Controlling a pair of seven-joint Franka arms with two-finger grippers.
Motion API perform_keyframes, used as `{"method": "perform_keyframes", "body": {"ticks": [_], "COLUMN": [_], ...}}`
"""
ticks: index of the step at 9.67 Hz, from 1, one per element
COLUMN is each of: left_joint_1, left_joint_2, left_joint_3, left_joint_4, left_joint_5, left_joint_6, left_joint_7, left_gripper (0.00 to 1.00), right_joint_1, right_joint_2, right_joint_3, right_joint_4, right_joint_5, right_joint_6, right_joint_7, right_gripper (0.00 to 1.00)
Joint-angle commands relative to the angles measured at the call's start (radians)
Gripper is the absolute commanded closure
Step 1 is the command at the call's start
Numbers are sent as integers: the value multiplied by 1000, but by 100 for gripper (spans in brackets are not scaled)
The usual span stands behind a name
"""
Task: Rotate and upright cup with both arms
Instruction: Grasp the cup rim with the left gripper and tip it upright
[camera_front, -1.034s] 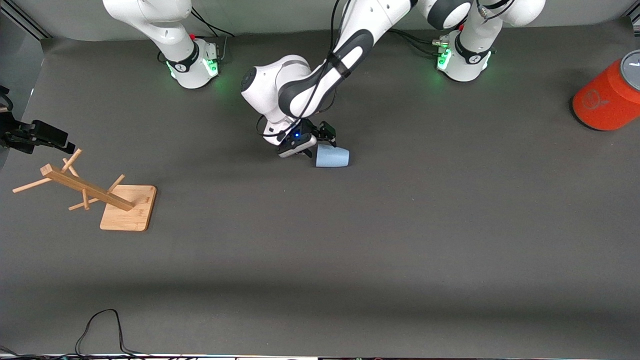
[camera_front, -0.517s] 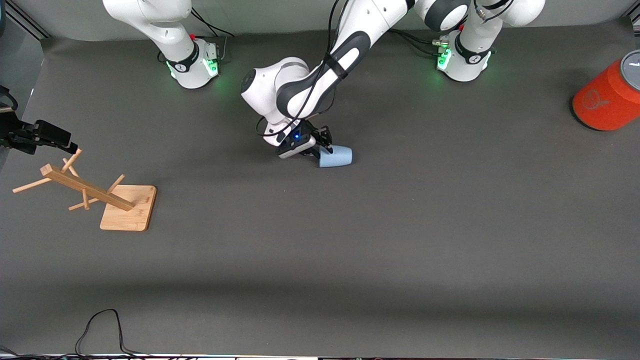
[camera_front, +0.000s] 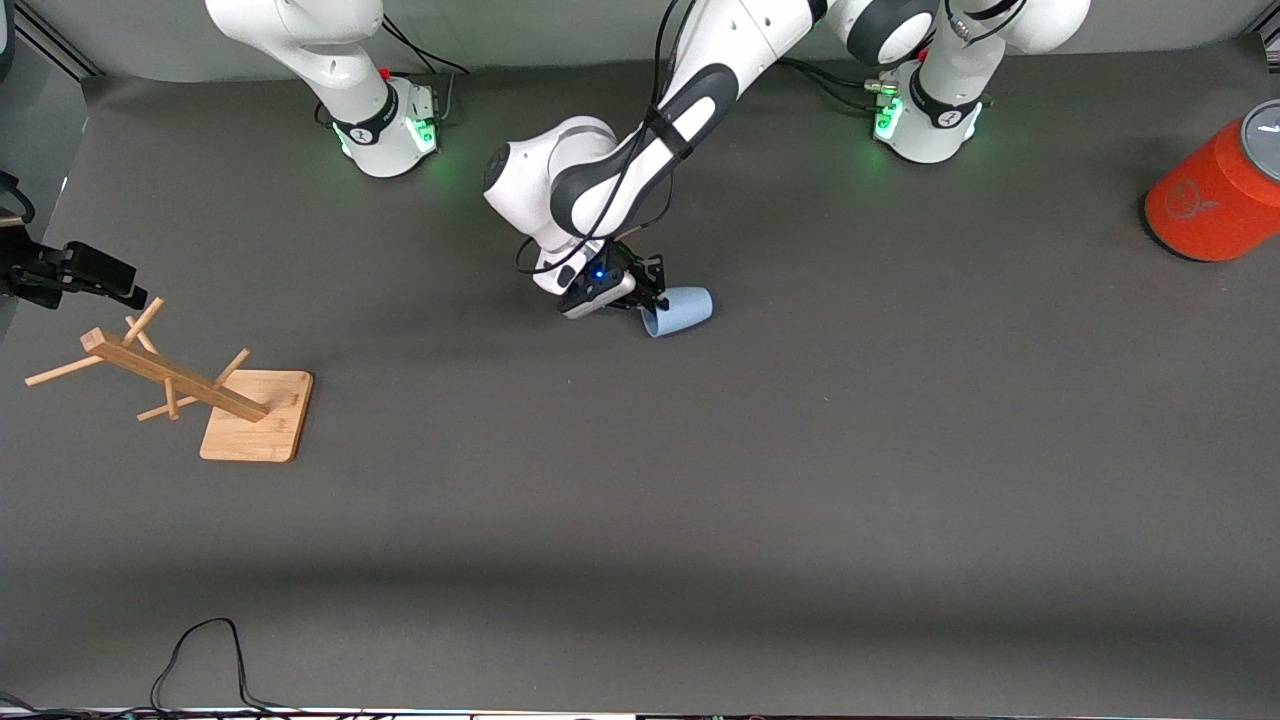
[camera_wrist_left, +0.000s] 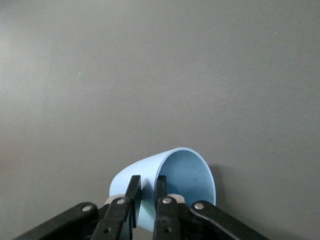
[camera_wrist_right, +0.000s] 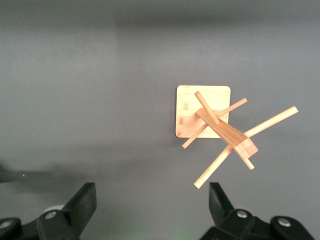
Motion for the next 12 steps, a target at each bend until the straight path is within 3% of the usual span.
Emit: {"method": "perform_keyframes", "body": {"ticks": [1, 6, 9, 11, 12], "left_joint_1": [-10, 43, 148, 221, 256], "left_joint_2": [7, -71, -209, -341, -446], "left_joint_3": [7, -2, 1, 1, 3], "left_joint_4": [21, 103, 85, -48, -190], "left_joint_5": [-1, -71, -197, -261, -277], "left_joint_6": [-21, -106, -86, -25, 64], "left_joint_7": [15, 49, 52, 54, 40], "left_gripper": [100, 100, 100, 100, 100], "right_joint_1": [5, 5, 5, 5, 5], "right_joint_2": [-16, 1, 12, 13, 13], "right_joint_3": [0, -2, 3, 3, 3], "right_joint_4": [-17, -11, -3, 1, 1], "right_joint_5": [-22, -14, -11, -11, -11], "right_joint_6": [11, 5, 6, 8, 8], "right_joint_7": [-21, -11, -10, -10, -10], "right_gripper": [0, 0, 0, 0, 0]}}
